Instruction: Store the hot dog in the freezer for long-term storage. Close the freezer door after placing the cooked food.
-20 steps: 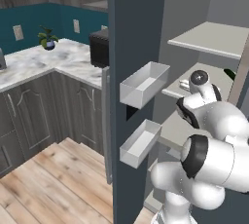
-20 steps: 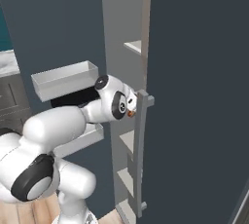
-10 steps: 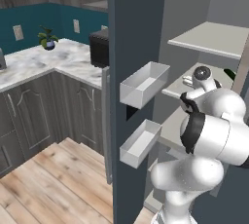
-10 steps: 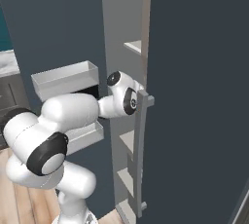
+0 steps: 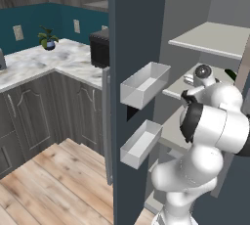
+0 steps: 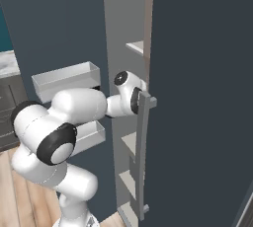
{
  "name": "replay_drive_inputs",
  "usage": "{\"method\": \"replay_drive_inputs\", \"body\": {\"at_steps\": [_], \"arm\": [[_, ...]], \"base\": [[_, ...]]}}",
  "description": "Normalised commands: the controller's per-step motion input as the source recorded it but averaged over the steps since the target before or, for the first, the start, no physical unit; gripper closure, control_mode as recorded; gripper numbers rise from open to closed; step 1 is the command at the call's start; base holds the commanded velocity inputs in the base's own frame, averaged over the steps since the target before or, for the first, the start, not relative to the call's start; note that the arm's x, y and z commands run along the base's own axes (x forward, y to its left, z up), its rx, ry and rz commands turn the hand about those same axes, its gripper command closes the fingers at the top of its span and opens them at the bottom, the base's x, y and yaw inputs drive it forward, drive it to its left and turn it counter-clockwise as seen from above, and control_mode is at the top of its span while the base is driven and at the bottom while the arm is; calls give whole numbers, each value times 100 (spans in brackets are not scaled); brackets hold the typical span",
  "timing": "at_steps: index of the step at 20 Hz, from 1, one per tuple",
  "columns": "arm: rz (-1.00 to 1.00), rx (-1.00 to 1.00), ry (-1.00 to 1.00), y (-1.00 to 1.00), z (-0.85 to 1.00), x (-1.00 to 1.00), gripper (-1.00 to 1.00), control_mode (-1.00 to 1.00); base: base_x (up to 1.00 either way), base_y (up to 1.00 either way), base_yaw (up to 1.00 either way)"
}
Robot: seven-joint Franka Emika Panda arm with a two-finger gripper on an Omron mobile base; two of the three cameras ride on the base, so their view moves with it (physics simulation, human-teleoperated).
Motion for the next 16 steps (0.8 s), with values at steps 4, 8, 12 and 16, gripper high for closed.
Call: {"method": "replay_drive_inputs", "body": {"at_steps": [4,8,12,16], "arm": [[2,0,0,-20,-4,29,100,-100],[3,0,0,-8,0,19,100,-100],[1,0,0,0,-1,19,-100,-100],[1,0,0,-6,0,4,-100,-100]], "base": [[0,0,0],[0,0,0],[0,0,0],[0,0,0]]}}
